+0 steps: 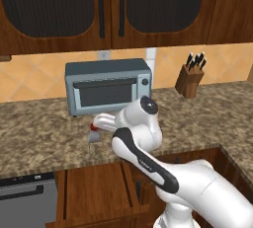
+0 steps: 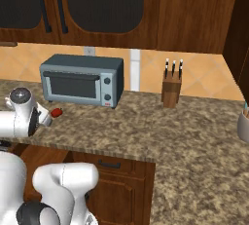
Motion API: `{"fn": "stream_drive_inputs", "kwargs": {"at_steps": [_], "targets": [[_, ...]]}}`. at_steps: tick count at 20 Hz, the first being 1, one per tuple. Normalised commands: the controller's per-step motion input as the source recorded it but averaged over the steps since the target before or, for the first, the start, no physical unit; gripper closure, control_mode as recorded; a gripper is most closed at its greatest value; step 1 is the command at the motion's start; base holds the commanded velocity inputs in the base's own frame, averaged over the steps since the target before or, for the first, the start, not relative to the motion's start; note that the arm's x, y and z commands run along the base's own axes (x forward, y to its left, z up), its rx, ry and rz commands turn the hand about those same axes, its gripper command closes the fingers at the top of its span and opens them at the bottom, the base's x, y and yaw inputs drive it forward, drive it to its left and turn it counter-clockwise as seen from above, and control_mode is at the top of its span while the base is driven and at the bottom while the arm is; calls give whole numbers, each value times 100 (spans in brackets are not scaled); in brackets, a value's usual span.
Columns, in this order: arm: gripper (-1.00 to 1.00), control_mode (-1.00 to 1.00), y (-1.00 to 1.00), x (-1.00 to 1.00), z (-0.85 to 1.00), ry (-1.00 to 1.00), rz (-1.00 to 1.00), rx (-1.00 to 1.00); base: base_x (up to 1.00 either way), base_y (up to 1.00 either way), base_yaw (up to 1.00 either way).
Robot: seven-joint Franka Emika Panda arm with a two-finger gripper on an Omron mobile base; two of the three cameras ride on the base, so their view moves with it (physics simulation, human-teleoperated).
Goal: Pick the measuring cup from the drawer and place it on the counter.
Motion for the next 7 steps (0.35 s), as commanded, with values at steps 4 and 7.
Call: {"fn": "stream_drive_inputs", "kwargs": {"at_steps": [4, 7], "targets": [[-100, -100, -19, 0, 0, 0, 0, 8, 0, 0, 0], [-100, -100, -13, 0, 0, 0, 0, 4, 0, 0, 0]]}}
